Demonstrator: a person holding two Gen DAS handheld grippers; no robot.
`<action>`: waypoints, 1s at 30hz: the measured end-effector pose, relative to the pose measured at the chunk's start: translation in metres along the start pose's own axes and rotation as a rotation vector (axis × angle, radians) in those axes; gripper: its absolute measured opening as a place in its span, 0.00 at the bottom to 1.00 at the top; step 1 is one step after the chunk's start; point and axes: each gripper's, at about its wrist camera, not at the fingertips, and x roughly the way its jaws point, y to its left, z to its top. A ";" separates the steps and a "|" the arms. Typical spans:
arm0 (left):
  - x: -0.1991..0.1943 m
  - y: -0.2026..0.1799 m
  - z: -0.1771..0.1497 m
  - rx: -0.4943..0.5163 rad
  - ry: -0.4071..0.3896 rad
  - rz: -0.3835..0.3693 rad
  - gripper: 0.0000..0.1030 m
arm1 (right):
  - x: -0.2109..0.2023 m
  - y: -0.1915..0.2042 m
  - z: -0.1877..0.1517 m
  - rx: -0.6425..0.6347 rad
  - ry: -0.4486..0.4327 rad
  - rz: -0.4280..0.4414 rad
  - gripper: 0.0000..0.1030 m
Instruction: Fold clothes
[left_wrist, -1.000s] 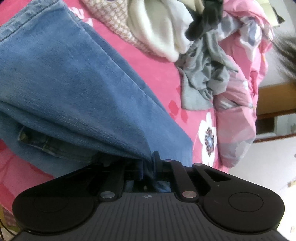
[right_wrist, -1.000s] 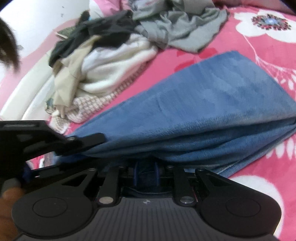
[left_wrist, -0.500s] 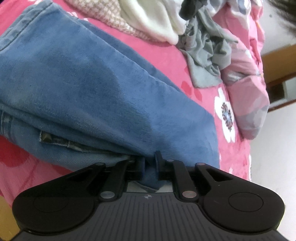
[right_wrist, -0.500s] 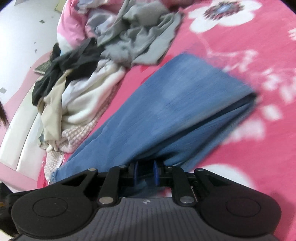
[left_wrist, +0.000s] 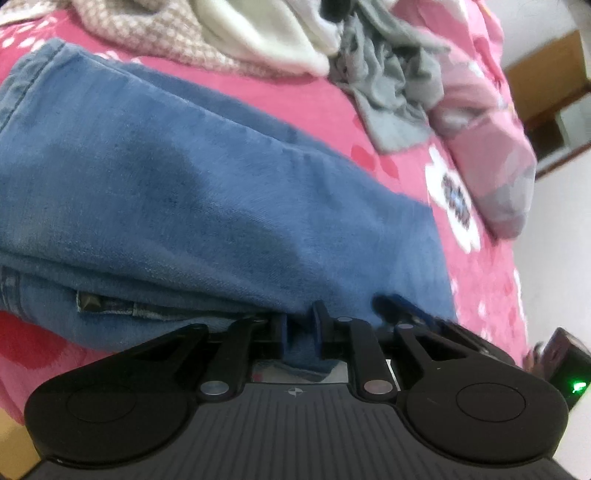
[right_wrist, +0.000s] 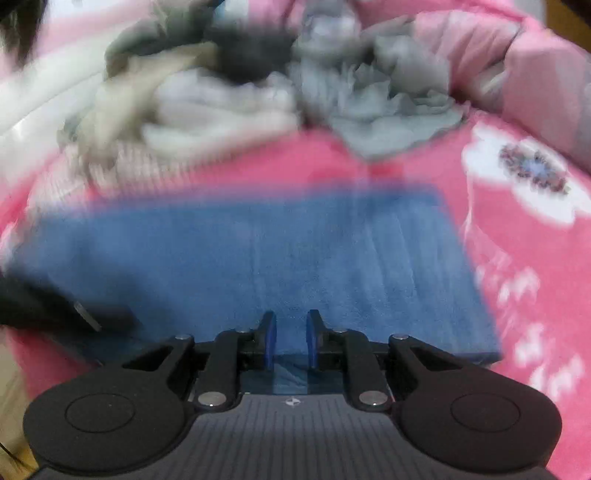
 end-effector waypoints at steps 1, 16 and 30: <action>-0.001 -0.001 -0.001 0.027 -0.005 0.004 0.16 | -0.001 0.003 0.001 -0.029 -0.006 -0.007 0.18; -0.058 -0.023 0.012 0.176 -0.015 0.040 0.29 | -0.004 0.000 0.011 -0.030 0.049 -0.016 0.25; -0.028 0.048 0.035 -0.179 -0.126 0.071 0.24 | -0.018 -0.039 0.064 0.064 0.018 0.015 0.26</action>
